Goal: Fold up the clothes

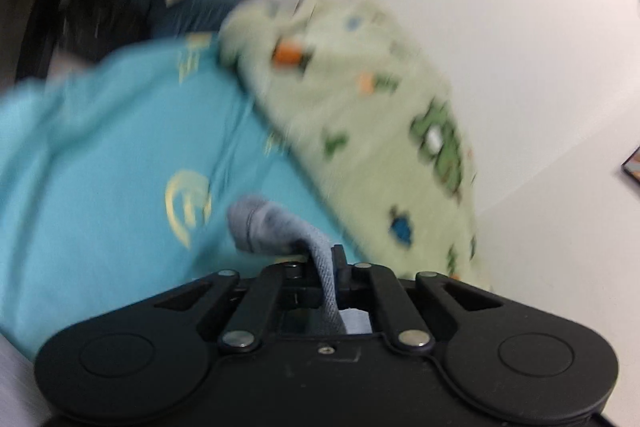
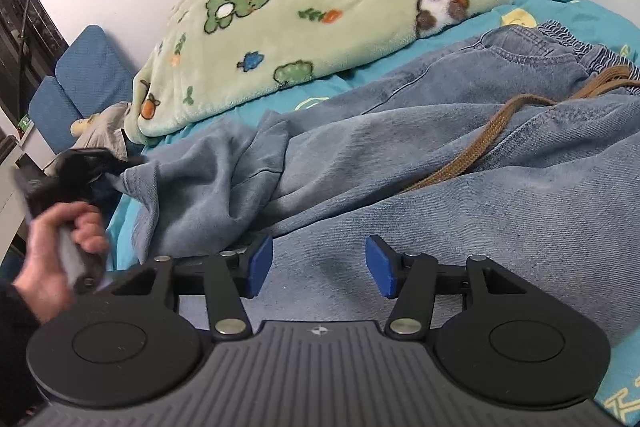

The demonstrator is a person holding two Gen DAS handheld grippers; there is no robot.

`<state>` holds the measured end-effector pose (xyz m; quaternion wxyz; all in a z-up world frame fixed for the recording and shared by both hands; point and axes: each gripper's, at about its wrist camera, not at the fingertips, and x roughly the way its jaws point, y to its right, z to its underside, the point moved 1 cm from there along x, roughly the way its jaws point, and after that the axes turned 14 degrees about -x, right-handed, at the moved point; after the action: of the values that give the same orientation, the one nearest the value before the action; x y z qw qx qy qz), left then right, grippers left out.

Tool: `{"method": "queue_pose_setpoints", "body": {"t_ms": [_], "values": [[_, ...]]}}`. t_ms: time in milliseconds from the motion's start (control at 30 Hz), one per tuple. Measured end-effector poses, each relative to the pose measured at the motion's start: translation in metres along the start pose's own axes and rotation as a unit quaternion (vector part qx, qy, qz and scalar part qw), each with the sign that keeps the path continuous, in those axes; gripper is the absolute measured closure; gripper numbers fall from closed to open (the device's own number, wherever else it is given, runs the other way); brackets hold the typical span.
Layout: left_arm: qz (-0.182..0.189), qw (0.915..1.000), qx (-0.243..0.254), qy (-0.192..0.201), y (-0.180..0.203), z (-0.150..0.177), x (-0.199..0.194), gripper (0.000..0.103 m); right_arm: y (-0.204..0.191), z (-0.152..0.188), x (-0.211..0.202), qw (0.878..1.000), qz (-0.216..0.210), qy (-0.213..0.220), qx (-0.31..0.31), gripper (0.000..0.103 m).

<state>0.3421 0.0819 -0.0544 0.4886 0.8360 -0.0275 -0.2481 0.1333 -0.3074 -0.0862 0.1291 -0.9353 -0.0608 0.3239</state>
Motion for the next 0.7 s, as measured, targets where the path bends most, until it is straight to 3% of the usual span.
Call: {"method": "queue_pose_setpoints", "body": {"t_ms": [233, 500, 700], "values": [[-0.002, 0.9953, 0.014, 0.096, -0.003, -0.079, -0.086, 0.100, -0.005, 0.003, -0.002, 1.000, -0.003, -0.004, -0.010, 0.048], [-0.066, 0.9813, 0.013, 0.180, -0.044, -0.143, -0.146, 0.100, -0.012, 0.006, 0.002, 0.999, 0.000, -0.015, -0.029, 0.048], [-0.103, 0.9794, -0.031, 0.171, -0.108, -0.140, -0.149, 0.100, -0.013, 0.007, 0.007, 0.999, 0.002, -0.020, -0.033, 0.048]]}}
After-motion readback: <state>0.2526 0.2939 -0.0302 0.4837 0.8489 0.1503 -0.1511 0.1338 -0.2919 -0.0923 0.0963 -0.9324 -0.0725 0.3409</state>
